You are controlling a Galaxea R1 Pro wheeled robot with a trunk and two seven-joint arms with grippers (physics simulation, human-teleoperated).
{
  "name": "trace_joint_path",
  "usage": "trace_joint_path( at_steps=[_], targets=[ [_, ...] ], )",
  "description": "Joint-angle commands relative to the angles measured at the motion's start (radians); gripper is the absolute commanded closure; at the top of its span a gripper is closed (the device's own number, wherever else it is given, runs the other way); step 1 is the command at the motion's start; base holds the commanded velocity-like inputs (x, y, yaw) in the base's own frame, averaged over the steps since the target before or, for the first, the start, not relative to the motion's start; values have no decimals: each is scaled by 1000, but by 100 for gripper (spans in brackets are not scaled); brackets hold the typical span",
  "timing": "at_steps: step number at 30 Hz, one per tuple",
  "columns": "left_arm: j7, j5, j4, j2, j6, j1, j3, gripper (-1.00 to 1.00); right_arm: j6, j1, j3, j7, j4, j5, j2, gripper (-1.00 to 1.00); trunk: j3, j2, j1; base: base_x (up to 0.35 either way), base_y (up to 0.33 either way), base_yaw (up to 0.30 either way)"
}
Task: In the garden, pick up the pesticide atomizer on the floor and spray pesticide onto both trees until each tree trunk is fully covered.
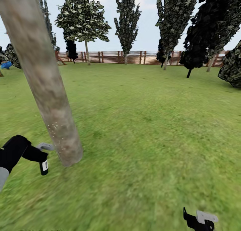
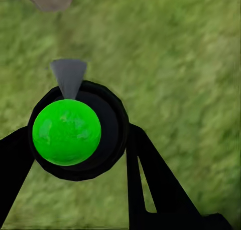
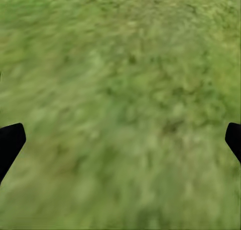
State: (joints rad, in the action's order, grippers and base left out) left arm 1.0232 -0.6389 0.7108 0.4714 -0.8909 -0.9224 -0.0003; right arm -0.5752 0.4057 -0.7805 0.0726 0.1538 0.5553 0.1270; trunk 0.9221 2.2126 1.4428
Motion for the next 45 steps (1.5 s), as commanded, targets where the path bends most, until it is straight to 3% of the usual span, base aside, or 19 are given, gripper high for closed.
trace_joint_path(
  at_steps=[1,6,10,20,23,26,27,29,31,32,35,36,39,43,45],
  targets=[
    [-6,-5,0,-1,-16,-1,1,100,-3,1,-3,7,-2,11,0,-100,1,0,0,120,-274,265],
    [-38,-5,-3,-2,-35,-2,2,100,-3,1,-3,7,-2,11,0,-100,1,0,0,103,-274,276],
    [-119,0,-67,-3,-37,-2,4,100,-3,1,-3,7,-2,11,0,-100,1,0,0,118,-273,172],
    [-143,0,-95,-11,-37,-1,8,100,-3,1,-3,7,-2,11,0,-100,1,0,0,236,-177,9],
    [-211,4,-150,-12,-35,-1,11,100,-3,1,-3,7,-2,11,0,-100,1,0,0,159,-14,50],
    [-237,6,-212,-30,-29,-1,11,100,-3,1,-3,7,-3,11,0,-100,1,0,0,23,-2,216],
    [-240,7,-225,-48,-28,-1,12,100,-3,1,-3,7,-3,11,0,-100,1,0,0,5,0,264],
    [-260,25,-233,-110,-28,-1,18,100,-3,1,-3,7,-3,12,0,-100,1,0,0,1,0,265],
    [-301,57,-243,-156,-27,0,51,100,-3,1,-3,7,-3,12,0,-100,1,0,0,0,0,164],
    [-351,77,-251,-180,-26,7,82,100,-3,1,-3,7,-3,12,0,-100,1,0,0,0,0,67],
    [-506,113,-257,-214,-11,48,164,100,-3,1,-3,6,-3,11,0,-100,1,0,0,0,0,25],
    [-571,150,-259,-221,41,89,232,100,-3,1,-3,6,-3,11,0,-100,1,0,0,0,0,3],
    [-592,176,-258,-220,97,149,279,100,-3,1,-3,6,-3,11,0,-100,1,0,0,0,0,1],
    [-596,187,-259,-218,108,170,290,100,-3,1,-3,6,-3,11,0,-100,1,0,0,57,-34,0],
    [-597,194,-259,-215,110,174,314,100,-3,1,-3,6,-3,11,0,-100,1,0,0,192,-134,0]
  ],
)
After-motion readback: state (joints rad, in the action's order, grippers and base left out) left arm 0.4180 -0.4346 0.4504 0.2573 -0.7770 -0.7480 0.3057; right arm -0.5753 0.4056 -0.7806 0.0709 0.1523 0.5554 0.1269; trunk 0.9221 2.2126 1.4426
